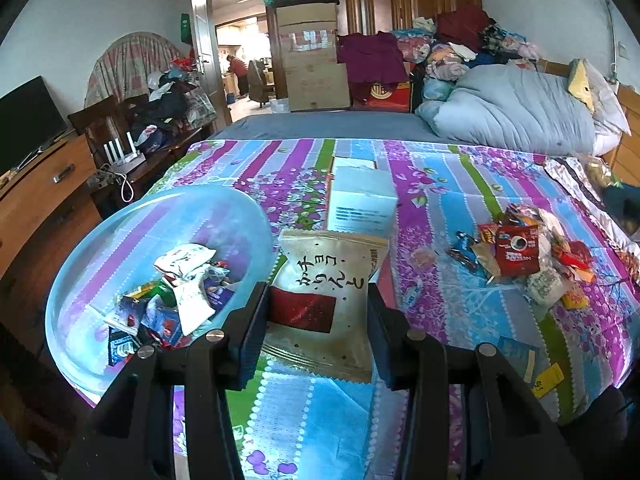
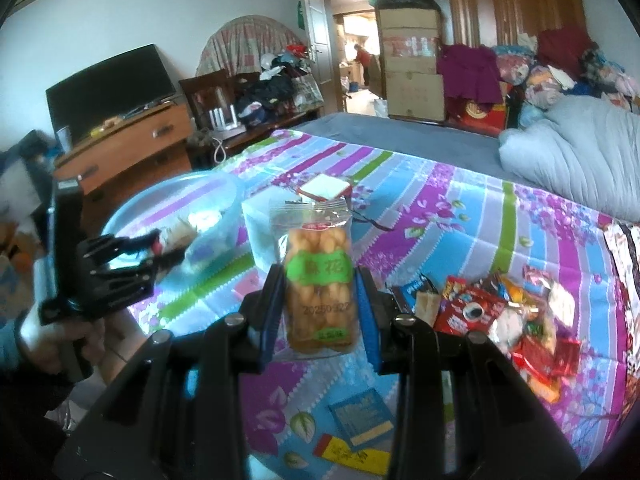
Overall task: Organize snacks
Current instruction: 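Carry both snacks over the clear basin and open both tools to drop them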
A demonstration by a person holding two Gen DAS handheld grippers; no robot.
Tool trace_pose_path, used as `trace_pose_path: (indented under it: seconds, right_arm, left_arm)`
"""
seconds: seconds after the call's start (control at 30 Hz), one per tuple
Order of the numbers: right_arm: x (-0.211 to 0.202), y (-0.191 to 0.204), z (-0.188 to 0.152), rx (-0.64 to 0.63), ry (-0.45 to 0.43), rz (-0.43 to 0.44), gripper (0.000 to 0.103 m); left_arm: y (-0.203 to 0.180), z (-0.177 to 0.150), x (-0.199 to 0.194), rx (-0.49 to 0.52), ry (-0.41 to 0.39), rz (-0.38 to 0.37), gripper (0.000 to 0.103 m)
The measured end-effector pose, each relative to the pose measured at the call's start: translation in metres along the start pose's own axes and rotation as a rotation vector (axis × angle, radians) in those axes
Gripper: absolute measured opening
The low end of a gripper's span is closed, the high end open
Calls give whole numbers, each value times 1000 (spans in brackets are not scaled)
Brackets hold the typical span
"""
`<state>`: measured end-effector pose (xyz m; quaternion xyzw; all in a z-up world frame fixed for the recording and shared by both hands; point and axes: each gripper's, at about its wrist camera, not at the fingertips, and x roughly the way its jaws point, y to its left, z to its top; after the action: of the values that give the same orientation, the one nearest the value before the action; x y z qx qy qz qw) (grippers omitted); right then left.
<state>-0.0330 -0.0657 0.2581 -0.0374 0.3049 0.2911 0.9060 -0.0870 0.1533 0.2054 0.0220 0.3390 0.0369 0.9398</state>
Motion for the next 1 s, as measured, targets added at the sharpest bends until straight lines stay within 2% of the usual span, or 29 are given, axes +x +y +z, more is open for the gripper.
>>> trace_pose_path:
  seconds: [0.2,0.57,0.8,1.0]
  right_arm:
    - [11,21,27,-38,-18,46,35]
    - [53,76,83,-91,-33,194,35]
    - [100,121,120,-138,7,274,35]
    - [146,156,132,-172,76,329,35]
  left_arm:
    - [28,10,2,-33,-15,45,47]
    - [123,25,6,-129,-25,159,47]
    - [186,25,16,-199,-8,229,48]
    - [230,25,31,-246,16,263,48]
